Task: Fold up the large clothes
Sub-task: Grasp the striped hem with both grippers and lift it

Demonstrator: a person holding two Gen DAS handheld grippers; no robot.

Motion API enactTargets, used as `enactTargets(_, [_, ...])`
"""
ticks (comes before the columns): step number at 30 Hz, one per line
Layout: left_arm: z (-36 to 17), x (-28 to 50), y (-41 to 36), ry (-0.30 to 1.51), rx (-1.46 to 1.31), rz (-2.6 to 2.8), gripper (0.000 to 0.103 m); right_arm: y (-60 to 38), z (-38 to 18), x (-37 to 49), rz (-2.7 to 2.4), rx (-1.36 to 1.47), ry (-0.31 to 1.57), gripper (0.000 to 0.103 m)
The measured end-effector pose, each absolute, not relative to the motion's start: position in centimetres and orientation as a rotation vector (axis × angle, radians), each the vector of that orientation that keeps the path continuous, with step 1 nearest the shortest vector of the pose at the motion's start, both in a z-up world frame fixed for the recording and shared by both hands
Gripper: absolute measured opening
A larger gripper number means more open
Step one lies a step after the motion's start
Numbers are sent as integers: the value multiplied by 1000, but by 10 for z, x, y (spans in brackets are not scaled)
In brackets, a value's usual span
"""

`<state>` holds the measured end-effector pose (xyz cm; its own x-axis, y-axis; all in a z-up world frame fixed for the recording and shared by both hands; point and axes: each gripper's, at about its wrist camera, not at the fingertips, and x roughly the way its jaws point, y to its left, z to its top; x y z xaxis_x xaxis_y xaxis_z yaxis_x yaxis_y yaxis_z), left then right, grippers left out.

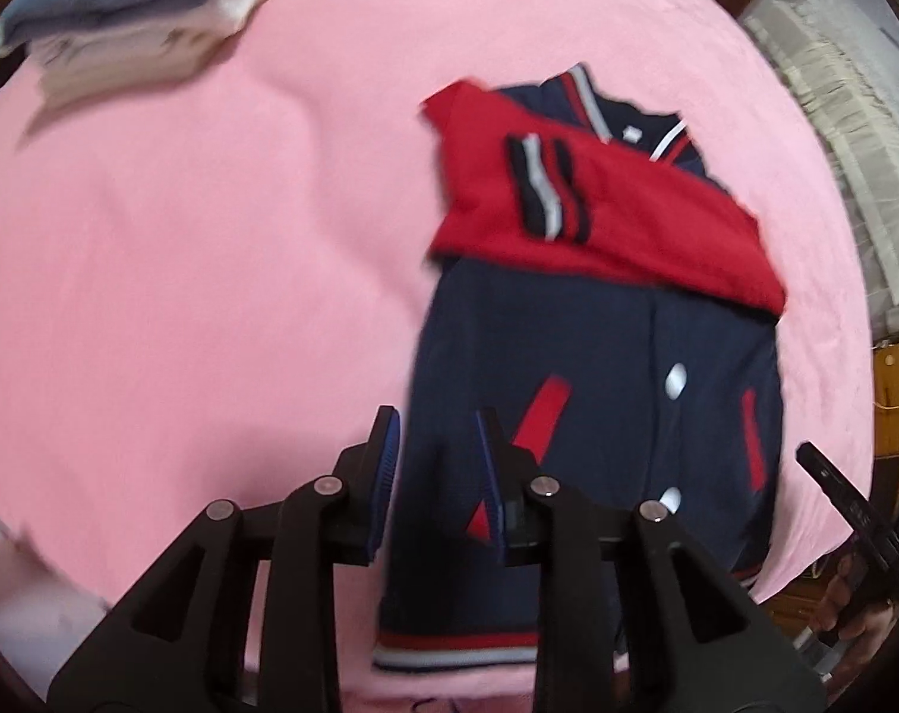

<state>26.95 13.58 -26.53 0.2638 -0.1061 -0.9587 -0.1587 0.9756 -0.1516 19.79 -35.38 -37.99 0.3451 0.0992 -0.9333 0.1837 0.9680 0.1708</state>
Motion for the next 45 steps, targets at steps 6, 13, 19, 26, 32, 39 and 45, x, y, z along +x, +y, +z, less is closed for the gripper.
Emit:
enactTargets(6, [-282, 213, 144, 1366, -313, 42, 48, -376, -384, 127, 2, 371, 1309, 35])
enactTargets(13, [-324, 161, 145, 1472, -420, -30, 55, -392, -407, 79, 74, 503, 1351, 35])
enactTargets(19, [-340, 149, 145, 1433, -506, -106, 65, -394, -431, 78, 177, 628, 1304, 35])
enactTargets(26, [-337, 143, 144, 1406, -616, -168, 22, -395, -450, 87, 204, 734, 1300, 19])
enactTargets(32, [-298, 147, 131, 1266, -619, -149, 10, -386, -426, 88, 202, 751, 1274, 13])
enactTargets(39, [-239, 171, 151, 1148, -777, -147, 9, -386, -362, 112, 245, 825, 1184, 12])
enactTargets(45, [-207, 235, 175, 1165, -859, -173, 9, -380, -310, 162, 201, 844, 1122, 12])
